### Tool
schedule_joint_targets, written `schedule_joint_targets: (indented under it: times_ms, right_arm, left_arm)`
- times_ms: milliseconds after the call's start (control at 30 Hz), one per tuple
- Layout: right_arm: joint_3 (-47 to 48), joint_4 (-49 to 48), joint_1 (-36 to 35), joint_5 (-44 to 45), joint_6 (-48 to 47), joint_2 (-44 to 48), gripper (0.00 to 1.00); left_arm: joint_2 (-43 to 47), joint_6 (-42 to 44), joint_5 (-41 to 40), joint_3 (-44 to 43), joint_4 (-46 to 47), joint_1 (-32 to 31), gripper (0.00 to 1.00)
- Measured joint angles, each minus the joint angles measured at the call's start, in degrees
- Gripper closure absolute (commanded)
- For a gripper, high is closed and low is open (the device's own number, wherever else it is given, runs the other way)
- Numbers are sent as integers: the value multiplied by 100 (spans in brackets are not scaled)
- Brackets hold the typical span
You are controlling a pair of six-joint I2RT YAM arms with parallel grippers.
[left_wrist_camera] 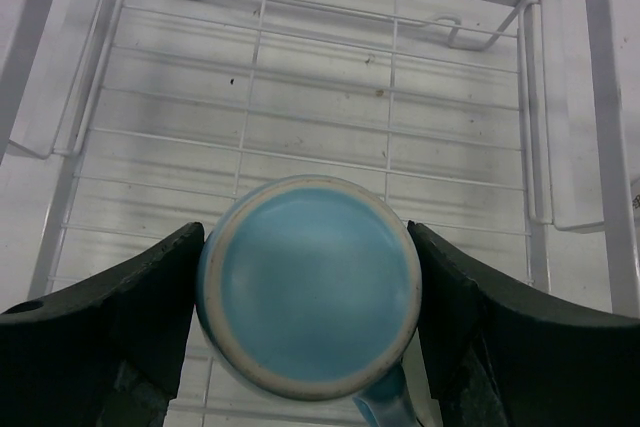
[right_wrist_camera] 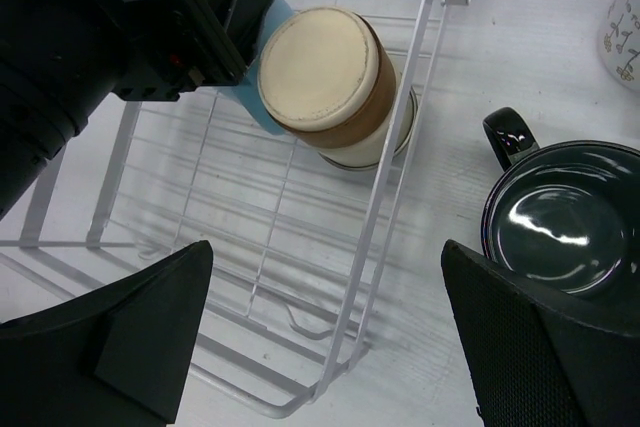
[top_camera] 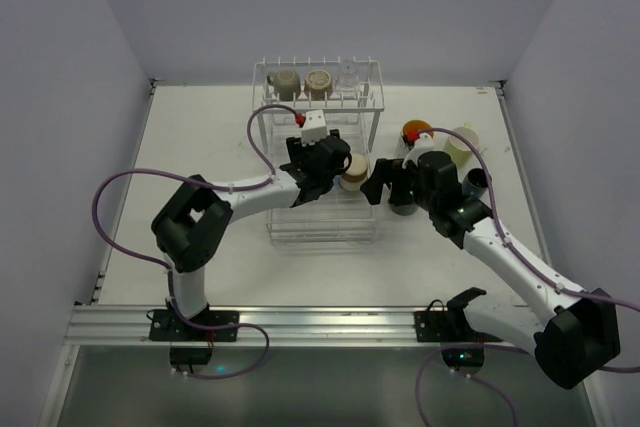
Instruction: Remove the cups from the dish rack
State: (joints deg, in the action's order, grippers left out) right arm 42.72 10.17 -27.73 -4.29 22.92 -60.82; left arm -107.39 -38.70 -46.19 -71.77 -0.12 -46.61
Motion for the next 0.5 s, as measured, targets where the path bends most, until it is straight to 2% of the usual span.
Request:
schedule_joint_targets:
  times_ms: [267, 500]
  right_arm:
    - [0, 2, -2, -20, 22, 227, 1]
    - [-258, -389, -2, -352, 476, 702, 1]
  left_arm:
    - [275, 83, -35, 387, 170, 0, 74]
    - [1147, 236, 168, 1132, 114, 0, 86]
